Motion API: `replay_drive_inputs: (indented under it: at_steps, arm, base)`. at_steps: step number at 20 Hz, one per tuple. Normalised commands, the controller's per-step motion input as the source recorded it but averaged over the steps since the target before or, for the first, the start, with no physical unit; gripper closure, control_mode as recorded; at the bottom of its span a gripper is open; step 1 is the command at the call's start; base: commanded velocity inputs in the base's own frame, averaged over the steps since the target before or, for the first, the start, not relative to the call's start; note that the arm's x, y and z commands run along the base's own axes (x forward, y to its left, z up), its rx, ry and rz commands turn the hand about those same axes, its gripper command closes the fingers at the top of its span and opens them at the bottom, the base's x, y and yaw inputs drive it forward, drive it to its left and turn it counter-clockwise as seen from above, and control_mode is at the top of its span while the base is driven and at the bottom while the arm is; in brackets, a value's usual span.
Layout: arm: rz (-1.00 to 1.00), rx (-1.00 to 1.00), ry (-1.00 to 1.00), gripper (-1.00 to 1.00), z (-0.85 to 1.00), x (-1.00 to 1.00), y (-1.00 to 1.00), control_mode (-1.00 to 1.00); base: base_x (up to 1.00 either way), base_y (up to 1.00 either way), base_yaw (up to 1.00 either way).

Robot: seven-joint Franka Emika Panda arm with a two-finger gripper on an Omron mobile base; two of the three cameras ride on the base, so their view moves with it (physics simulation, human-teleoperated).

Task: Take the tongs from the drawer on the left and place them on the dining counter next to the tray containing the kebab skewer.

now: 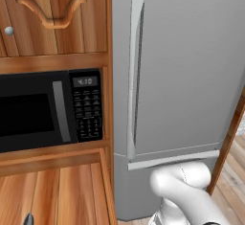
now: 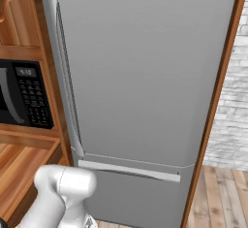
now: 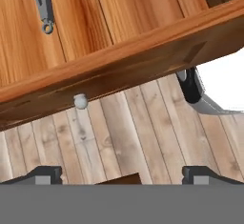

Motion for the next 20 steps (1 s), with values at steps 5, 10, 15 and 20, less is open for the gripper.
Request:
replay_drive_inputs:
  at_steps: [5,10,15,20]
  arm:
    - [-0.09,-0.05,0.13,-1.00,0.90,0.33,0.23,-1.00]
    - [-0.05,-0.08,0.10,-1.00,0.75,0.38,0.42,-1.00]
    - [-0.01,-0.12,0.11,-1.00,0.31,0.46,0.48,-1.00]
    - [0.00,-0.06,0.15,-1.00,0.23,0.38,0.26,-1.00]
  base:
    - [0.00,0.00,0.00]
    - [0.00,0.00,0.00]
    - [0.00,0.00,0.00]
    - [0.00,0.00,0.00]
